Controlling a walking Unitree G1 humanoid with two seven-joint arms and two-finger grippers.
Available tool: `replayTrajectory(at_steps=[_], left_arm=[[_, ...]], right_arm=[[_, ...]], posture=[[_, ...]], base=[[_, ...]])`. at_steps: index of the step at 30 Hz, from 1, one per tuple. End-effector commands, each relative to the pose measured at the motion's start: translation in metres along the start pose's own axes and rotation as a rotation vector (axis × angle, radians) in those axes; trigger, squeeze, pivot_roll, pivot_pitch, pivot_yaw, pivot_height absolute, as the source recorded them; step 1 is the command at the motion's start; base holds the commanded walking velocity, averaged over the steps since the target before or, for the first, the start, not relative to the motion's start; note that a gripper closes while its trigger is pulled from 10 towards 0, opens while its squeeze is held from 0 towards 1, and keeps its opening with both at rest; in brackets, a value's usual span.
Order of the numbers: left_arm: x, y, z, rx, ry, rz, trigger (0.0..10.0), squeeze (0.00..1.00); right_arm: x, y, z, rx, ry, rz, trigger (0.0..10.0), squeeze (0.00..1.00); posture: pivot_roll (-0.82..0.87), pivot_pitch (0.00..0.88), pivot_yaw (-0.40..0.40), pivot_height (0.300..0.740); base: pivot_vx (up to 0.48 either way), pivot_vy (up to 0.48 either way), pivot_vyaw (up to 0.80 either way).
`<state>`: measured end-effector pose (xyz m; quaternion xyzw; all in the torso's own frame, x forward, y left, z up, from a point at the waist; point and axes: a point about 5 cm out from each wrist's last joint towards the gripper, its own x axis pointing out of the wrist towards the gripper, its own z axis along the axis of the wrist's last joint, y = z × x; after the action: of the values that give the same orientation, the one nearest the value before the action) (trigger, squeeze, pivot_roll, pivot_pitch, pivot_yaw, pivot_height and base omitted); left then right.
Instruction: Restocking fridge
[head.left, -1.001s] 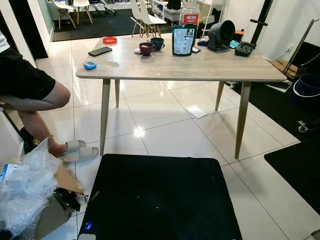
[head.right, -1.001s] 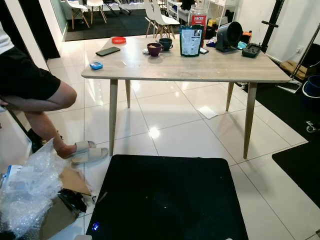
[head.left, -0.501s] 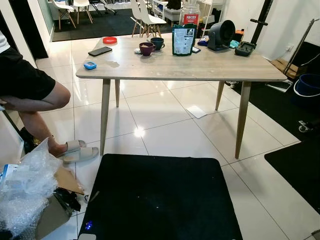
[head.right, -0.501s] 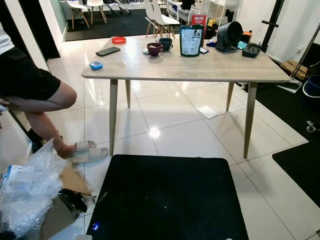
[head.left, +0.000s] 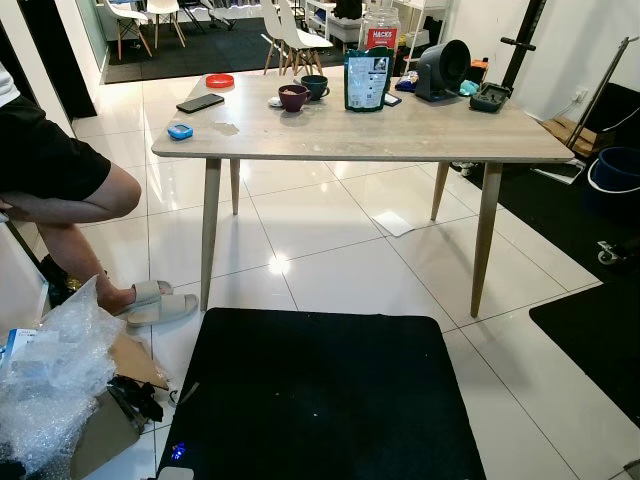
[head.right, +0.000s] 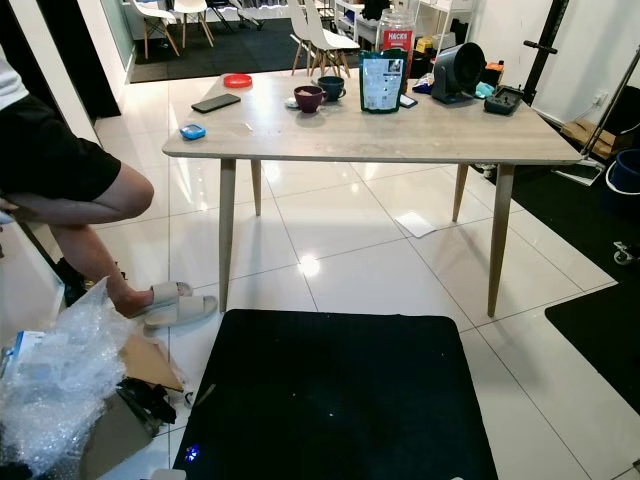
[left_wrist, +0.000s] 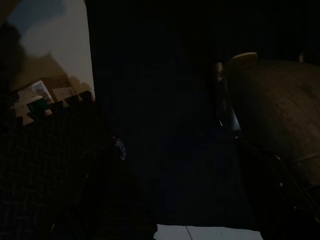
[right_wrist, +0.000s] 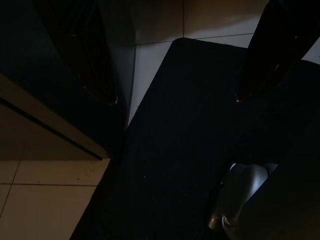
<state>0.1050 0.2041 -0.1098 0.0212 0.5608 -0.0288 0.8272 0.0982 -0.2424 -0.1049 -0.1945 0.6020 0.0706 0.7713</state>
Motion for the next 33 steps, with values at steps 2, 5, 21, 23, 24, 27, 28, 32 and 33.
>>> replayTrajectory(at_steps=[2, 5, 21, 23, 24, 27, 28, 32, 33], left_arm=[[-0.0004, -0.0059, -0.0089, 0.014, 0.033, -0.038, 10.0, 0.00], [-0.0003, -0.0059, -0.0081, 0.010, 0.028, -0.037, 10.0, 0.00], [0.0000, -0.0063, -0.0074, 0.046, 0.044, -0.051, 10.0, 0.00], [-0.0001, -0.0064, -0.0076, 0.046, 0.044, -0.051, 10.0, 0.00], [-0.0001, -0.0064, -0.0078, 0.046, 0.044, -0.052, 10.0, 0.00], [-0.0002, -0.0064, -0.0084, 0.045, 0.046, -0.053, 10.0, 0.00], [-0.0002, -0.0066, -0.0087, 0.045, 0.046, -0.054, 10.0, 0.00], [-0.0001, -0.0076, -0.0089, 0.044, 0.046, -0.057, 10.0, 0.00], [0.0000, -0.0083, -0.0089, 0.044, 0.046, -0.059, 10.0, 0.00]], right_arm=[[-0.0001, 0.0003, -0.0012, -0.002, 0.002, 0.002, 10.0, 0.00], [-0.0001, 0.0004, -0.0012, -0.003, 0.001, 0.003, 10.0, 0.00], [0.0000, 0.0008, -0.0007, -0.004, -0.001, 0.005, 10.0, 0.00], [0.0000, 0.0007, -0.0006, -0.003, -0.001, 0.005, 10.0, 0.00], [0.0000, 0.0006, -0.0006, -0.003, -0.002, 0.005, 10.0, 0.00], [0.0000, 0.0007, -0.0006, -0.002, -0.002, 0.005, 10.0, 0.00], [0.0000, 0.0007, -0.0006, -0.003, -0.002, 0.005, 10.0, 0.00], [0.0000, 0.0004, -0.0006, -0.004, -0.001, 0.006, 10.0, 0.00], [-0.0001, 0.0003, -0.0006, -0.003, -0.001, 0.006, 10.0, 0.00]], posture=[[0.03, 0.000, 0.003, 0.739], [0.03, 0.000, 0.003, 0.739], [0.03, 0.000, 0.005, 0.739], [0.03, 0.000, 0.005, 0.739], [0.03, 0.000, 0.005, 0.739], [0.03, 0.000, 0.005, 0.739], [0.03, 0.000, 0.005, 0.739], [0.03, 0.000, 0.002, 0.739], [0.03, 0.000, 0.002, 0.739]], base=[[0.000, 0.000, 0.00], [0.000, 0.000, 0.00], [0.000, 0.000, 0.00], [0.000, 0.000, 0.00], [0.000, 0.000, 0.00], [0.000, 0.000, 0.00], [0.240, 0.000, 0.00], [0.122, 0.000, 0.00], [0.240, 0.000, 0.00]])
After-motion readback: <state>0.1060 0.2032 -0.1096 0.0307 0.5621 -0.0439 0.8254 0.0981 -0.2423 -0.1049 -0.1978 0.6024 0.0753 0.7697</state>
